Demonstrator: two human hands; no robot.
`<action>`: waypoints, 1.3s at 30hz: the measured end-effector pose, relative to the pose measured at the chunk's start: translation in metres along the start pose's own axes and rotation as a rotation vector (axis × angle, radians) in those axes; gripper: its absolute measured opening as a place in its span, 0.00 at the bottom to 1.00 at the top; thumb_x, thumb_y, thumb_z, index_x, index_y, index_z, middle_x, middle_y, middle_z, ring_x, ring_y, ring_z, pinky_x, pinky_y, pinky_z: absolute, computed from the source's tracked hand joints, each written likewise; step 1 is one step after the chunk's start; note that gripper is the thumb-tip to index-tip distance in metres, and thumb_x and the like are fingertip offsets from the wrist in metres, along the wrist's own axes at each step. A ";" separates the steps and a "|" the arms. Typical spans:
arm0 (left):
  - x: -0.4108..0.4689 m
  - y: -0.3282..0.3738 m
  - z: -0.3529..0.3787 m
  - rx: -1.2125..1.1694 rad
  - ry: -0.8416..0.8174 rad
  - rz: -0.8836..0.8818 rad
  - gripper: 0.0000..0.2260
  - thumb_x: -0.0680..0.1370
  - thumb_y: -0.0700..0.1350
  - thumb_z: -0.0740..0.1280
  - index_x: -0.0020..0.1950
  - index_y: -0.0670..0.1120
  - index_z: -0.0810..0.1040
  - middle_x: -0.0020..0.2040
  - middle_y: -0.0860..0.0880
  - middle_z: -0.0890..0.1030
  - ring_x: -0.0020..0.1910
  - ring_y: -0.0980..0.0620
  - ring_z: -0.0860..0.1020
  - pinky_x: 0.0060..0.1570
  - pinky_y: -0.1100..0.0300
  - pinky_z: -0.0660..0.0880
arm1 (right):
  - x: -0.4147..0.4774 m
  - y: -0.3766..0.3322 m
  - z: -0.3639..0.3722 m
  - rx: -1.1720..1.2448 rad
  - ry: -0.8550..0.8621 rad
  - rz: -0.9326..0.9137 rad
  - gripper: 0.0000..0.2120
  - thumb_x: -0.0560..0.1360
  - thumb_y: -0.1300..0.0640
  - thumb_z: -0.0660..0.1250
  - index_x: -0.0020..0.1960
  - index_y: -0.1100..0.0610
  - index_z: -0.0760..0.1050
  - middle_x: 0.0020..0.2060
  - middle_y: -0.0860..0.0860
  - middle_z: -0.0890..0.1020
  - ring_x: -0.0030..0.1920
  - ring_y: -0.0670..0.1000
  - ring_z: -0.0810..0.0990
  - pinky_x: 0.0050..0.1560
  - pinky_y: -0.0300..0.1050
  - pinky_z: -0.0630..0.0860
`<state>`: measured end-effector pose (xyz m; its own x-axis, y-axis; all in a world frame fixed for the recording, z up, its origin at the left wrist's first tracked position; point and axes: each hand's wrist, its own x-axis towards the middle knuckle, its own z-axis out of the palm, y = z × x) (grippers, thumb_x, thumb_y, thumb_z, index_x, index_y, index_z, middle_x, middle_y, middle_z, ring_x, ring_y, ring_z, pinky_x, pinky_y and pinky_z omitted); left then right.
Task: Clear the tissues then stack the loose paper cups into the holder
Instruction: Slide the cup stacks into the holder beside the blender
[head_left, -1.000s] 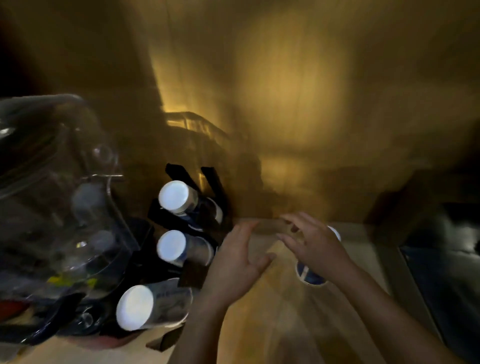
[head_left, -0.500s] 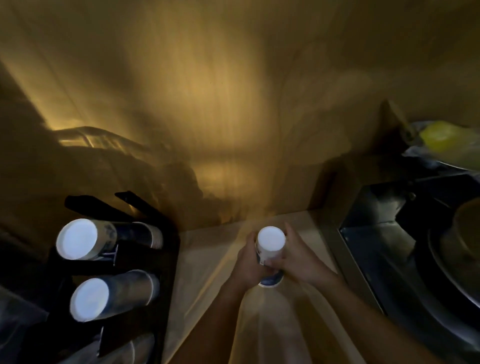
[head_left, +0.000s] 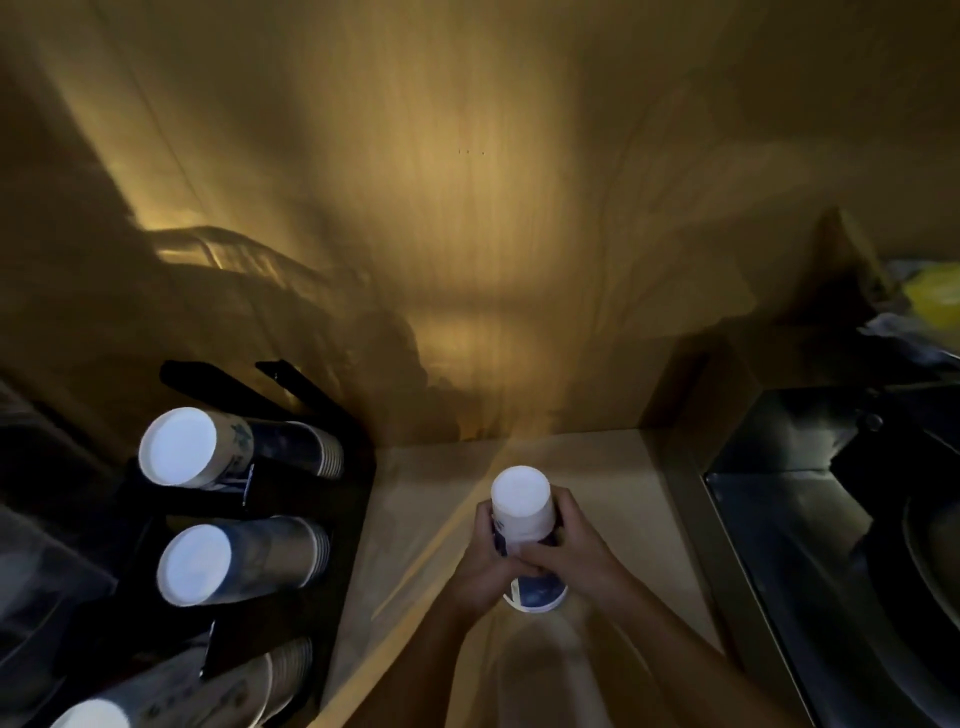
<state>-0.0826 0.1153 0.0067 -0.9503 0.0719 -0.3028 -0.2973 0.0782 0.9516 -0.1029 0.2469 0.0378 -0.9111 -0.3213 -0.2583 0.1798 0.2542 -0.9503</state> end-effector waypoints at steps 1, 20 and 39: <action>-0.002 0.004 -0.002 -0.022 0.011 0.012 0.33 0.66 0.38 0.74 0.60 0.62 0.61 0.62 0.53 0.72 0.59 0.52 0.74 0.43 0.68 0.79 | 0.002 -0.004 0.002 -0.004 -0.008 -0.006 0.31 0.65 0.60 0.74 0.60 0.46 0.62 0.56 0.45 0.73 0.56 0.48 0.74 0.45 0.35 0.74; -0.098 0.178 -0.111 0.170 0.362 0.503 0.34 0.63 0.54 0.72 0.65 0.63 0.62 0.66 0.49 0.72 0.67 0.44 0.69 0.65 0.40 0.70 | -0.016 -0.203 0.062 0.037 -0.001 -0.668 0.31 0.62 0.57 0.78 0.58 0.44 0.66 0.51 0.39 0.76 0.51 0.32 0.75 0.42 0.25 0.73; -0.173 0.163 -0.225 0.253 0.517 0.647 0.35 0.64 0.46 0.73 0.58 0.71 0.57 0.56 0.76 0.69 0.57 0.76 0.69 0.50 0.83 0.66 | -0.018 -0.241 0.184 -0.260 -0.103 -0.905 0.36 0.61 0.46 0.76 0.64 0.37 0.61 0.62 0.44 0.73 0.62 0.42 0.70 0.60 0.41 0.70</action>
<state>0.0130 -0.1079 0.2259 -0.8667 -0.2774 0.4146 0.2874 0.4015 0.8696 -0.0613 0.0236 0.2399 -0.6245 -0.5715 0.5324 -0.6788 0.0599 -0.7319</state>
